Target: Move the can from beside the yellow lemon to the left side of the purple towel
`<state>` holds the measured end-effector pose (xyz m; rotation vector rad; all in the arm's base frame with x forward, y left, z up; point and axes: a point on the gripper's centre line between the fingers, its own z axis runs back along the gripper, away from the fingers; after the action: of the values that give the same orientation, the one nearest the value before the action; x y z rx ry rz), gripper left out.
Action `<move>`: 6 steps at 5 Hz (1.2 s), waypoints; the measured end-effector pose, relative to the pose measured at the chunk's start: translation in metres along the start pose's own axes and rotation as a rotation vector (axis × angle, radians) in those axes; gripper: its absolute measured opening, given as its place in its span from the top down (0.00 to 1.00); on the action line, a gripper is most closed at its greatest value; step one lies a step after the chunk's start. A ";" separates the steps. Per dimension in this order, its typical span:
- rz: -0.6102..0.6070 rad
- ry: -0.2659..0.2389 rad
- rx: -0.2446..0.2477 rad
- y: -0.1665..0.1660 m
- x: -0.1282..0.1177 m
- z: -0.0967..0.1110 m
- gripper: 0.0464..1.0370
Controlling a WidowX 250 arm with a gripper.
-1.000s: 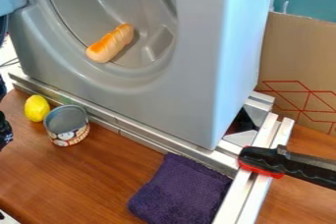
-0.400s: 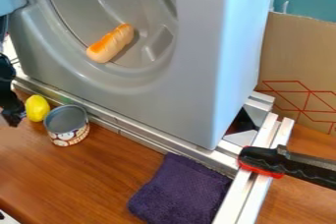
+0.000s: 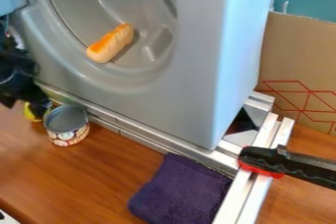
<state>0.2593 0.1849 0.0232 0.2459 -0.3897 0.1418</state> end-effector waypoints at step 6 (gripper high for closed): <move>0.089 0.100 -0.043 -0.028 0.014 -0.025 0.04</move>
<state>0.2860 0.1660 0.0009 0.1787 -0.3042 0.2320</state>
